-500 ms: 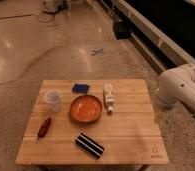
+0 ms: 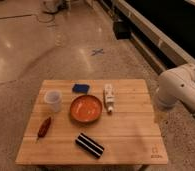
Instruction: Move the arm in a circular motion
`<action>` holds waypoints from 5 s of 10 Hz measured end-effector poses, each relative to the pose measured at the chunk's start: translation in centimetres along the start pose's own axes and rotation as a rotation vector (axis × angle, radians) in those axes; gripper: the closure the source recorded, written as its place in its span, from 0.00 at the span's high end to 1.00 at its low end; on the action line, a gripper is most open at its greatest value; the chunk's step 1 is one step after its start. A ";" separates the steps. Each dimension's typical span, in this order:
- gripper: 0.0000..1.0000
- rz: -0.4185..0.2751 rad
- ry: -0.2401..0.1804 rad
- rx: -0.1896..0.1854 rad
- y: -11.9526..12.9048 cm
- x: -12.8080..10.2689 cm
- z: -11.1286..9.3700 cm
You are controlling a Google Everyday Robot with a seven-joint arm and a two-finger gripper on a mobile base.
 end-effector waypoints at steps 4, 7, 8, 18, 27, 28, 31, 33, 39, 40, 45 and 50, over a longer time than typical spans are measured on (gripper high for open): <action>0.65 0.000 0.000 0.000 0.0 0.0 0.0; 0.65 0.000 0.000 0.000 0.0 0.0 0.0; 0.65 0.000 0.000 0.000 0.0 0.0 0.0; 0.65 -0.004 -0.022 0.017 -3.1 -1.3 0.1; 0.65 -0.306 -0.049 0.055 -14.8 -21.2 0.6; 0.65 -0.337 -0.052 0.050 -14.9 -23.0 0.6; 0.65 -0.483 -0.097 0.057 -12.6 -29.9 -0.7; 0.65 -0.607 -0.145 0.079 -8.3 -33.5 -2.4; 0.65 -0.909 -0.185 0.067 6.9 -32.2 -2.4; 0.65 -0.886 -0.192 0.057 7.8 -30.6 -2.0; 0.65 -0.503 -0.196 0.032 6.0 -15.3 0.1; 0.65 -0.126 -0.124 0.005 -0.7 -1.0 3.1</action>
